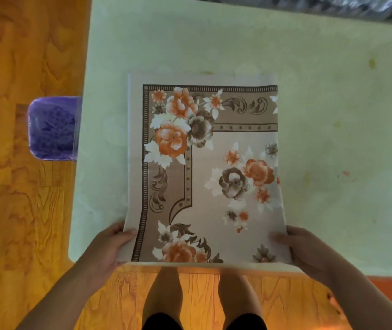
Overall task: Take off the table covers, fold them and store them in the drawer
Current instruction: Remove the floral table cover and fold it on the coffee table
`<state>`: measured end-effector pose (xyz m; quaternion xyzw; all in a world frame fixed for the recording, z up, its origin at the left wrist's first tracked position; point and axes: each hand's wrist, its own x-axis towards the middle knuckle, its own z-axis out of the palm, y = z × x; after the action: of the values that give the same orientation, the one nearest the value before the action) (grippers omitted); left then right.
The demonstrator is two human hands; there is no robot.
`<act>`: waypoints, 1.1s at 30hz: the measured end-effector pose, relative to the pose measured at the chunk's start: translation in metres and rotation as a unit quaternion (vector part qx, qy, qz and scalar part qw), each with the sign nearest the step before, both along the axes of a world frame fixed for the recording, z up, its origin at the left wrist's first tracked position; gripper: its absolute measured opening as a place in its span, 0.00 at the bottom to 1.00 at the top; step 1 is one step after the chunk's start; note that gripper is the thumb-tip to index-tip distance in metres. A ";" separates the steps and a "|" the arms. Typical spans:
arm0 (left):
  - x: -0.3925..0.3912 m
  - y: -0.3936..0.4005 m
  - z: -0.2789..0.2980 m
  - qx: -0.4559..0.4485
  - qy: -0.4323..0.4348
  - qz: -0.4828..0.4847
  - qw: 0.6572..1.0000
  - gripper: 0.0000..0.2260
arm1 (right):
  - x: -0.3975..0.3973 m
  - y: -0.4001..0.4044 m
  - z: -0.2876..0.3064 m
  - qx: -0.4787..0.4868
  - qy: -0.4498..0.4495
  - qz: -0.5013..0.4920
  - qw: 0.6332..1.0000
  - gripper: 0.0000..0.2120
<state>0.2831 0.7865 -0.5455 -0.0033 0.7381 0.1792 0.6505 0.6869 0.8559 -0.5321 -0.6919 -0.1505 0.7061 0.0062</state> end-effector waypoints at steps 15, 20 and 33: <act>-0.044 0.094 -0.010 0.250 0.087 -0.286 0.921 0.35 | 0.015 0.089 -0.047 0.445 -0.144 0.322 0.823 0.33; -0.061 0.094 -0.034 0.380 0.253 -0.671 0.585 0.37 | 0.024 0.080 -0.057 0.541 -0.176 0.532 0.626 0.35; -0.056 0.093 -0.057 0.433 0.275 -0.796 0.322 0.40 | 0.039 0.086 -0.056 0.585 -0.107 0.688 0.417 0.33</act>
<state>0.2271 0.8793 -0.6026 0.9170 0.3422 -0.1395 0.1505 0.7262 0.9421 -0.5886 -0.2566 -0.9521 0.1368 -0.0947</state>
